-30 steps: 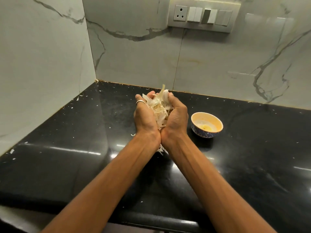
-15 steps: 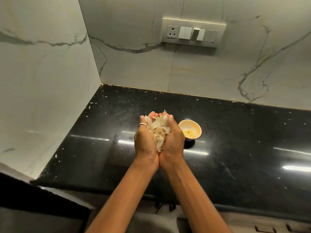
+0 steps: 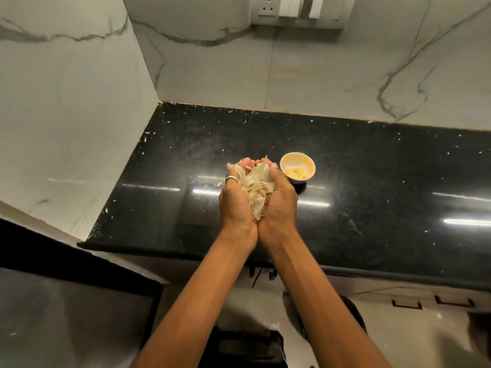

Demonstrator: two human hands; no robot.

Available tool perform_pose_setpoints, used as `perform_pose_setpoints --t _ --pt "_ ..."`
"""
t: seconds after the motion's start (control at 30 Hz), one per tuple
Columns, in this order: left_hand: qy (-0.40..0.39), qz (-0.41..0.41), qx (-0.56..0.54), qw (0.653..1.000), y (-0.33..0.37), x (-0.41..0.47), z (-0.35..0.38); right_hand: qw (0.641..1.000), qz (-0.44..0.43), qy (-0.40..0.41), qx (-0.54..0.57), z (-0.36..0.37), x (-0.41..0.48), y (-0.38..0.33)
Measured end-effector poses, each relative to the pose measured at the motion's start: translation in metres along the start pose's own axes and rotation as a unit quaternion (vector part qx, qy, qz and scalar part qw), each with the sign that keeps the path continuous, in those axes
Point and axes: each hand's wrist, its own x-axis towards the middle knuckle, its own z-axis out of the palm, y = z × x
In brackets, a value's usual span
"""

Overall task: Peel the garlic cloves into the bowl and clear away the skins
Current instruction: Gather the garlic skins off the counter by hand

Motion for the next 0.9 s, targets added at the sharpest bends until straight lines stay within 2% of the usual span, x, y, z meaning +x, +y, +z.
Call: perform_pose_setpoints --t 0.2,0.43,0.67,0.9 --pt "0.013 -0.039 0.005 0.999 -0.041 -0.010 -0.007 0.999 0.004 0.034 0.035 -0.045 -0.007 -0.003" --pt "0.035 -0.090 0.027 0.995 -0.129 -0.040 0.000 0.993 0.007 0.091 0.069 -0.131 -0.026 -0.039" --pt "0.025 -0.131 0.121 0.984 -0.226 -0.086 0.005 0.981 -0.015 0.143 0.133 -0.228 -0.061 -0.082" --pt "0.026 -0.205 0.218 0.954 -0.338 -0.124 -0.023 0.953 -0.005 0.251 0.167 -0.343 -0.095 -0.092"
